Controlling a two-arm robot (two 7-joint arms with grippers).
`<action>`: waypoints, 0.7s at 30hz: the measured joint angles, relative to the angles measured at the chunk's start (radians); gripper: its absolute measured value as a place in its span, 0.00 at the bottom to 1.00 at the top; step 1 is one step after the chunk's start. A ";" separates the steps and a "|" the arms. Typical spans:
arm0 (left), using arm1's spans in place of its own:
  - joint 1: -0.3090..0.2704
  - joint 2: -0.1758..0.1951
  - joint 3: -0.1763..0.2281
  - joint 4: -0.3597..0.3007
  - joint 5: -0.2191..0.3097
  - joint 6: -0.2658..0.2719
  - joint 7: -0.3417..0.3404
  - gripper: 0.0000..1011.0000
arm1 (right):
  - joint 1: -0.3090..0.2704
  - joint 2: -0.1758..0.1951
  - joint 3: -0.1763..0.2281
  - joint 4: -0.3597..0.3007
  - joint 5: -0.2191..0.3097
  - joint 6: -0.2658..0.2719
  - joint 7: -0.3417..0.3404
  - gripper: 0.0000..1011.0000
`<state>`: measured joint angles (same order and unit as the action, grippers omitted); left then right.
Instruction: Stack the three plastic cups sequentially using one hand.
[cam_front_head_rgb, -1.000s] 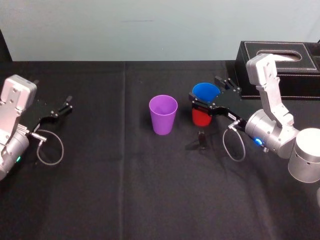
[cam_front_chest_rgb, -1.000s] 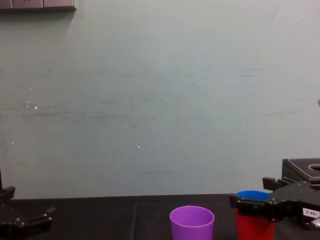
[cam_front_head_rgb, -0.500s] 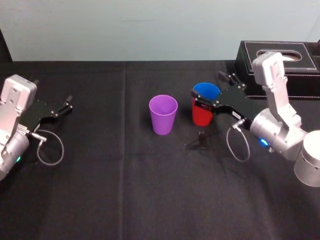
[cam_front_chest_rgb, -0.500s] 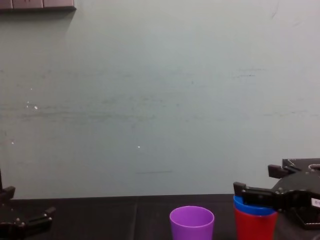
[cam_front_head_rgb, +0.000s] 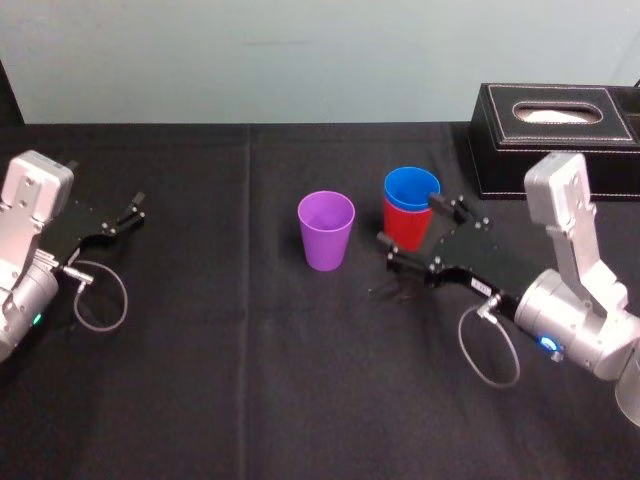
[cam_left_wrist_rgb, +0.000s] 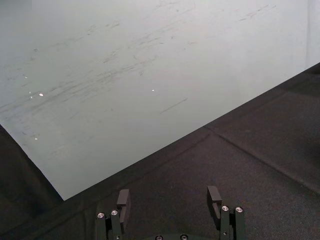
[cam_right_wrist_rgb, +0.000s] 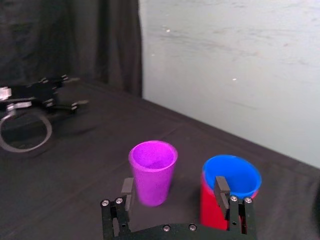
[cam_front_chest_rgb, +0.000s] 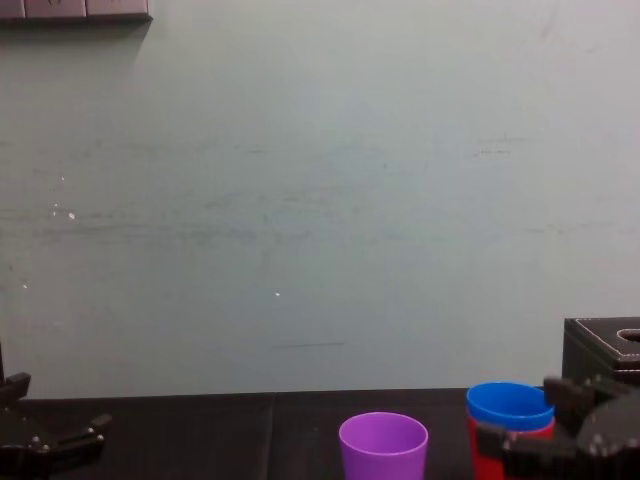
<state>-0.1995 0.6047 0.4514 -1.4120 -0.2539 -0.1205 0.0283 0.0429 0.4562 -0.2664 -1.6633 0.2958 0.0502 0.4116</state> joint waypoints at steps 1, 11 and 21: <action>0.000 0.000 0.000 0.000 0.000 0.000 0.000 0.99 | -0.015 0.007 -0.005 -0.009 0.003 -0.006 0.006 0.99; 0.000 0.000 0.000 0.000 0.000 0.000 0.000 0.99 | -0.048 0.011 -0.061 0.003 -0.028 -0.045 0.009 0.99; 0.000 0.000 0.000 0.000 0.000 0.000 0.000 0.99 | -0.021 -0.048 -0.098 0.086 -0.050 -0.075 -0.010 0.99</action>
<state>-0.1995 0.6047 0.4514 -1.4120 -0.2539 -0.1206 0.0283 0.0217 0.4080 -0.3645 -1.5774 0.2457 -0.0253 0.4017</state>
